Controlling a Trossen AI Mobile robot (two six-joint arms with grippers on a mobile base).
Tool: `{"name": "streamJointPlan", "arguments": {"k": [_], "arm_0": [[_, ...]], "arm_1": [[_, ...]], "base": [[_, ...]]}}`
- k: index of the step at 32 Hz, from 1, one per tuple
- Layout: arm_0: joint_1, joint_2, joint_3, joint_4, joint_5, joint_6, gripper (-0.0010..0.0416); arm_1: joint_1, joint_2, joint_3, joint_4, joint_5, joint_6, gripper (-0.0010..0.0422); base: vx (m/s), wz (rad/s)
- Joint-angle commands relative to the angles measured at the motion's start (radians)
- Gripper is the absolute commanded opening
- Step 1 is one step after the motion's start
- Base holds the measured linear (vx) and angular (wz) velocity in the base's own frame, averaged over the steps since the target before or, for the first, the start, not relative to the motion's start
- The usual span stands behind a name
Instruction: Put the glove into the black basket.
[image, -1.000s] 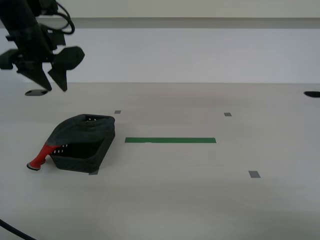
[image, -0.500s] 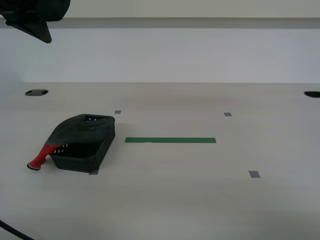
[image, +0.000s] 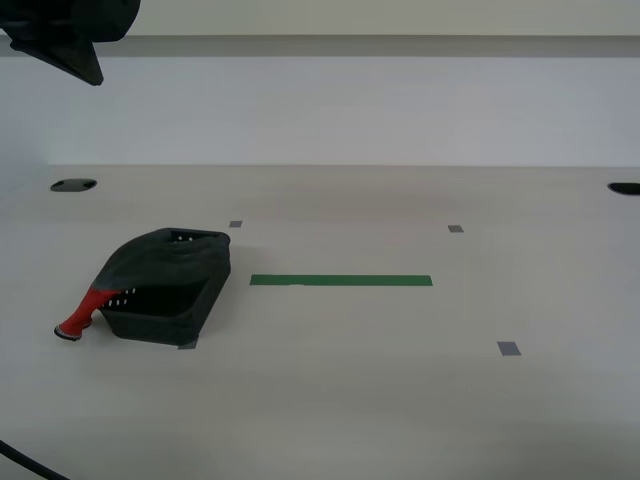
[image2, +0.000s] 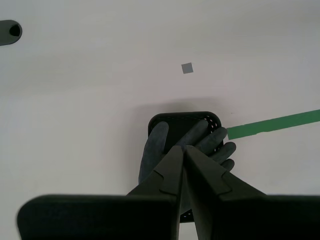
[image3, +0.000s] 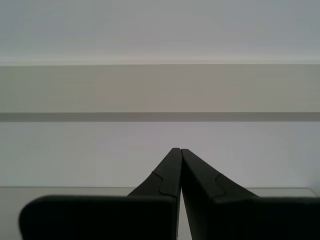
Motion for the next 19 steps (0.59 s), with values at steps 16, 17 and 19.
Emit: {"name": "streamJointPlan", "arguments": {"k": [16,17,19], "arm_0": [[0.0,0.0,0.001,0.0,0.001,0.0,0.0001],[0.001,0.0,0.001,0.0,0.002,0.0,0.0001],[0.0,0.0,0.001,0.0,0.001,0.0,0.0001]], "arm_1": [[0.0,0.0,0.0,0.005,0.002,-0.002,0.0004],[0.0,0.0,0.0,0.005,0.002,-0.002,0.0004],[0.0,0.0,0.0,0.005,0.002,-0.002,0.0004]], "base": [[0.0,0.0],[0.0,0.0],[0.0,0.0]]}}
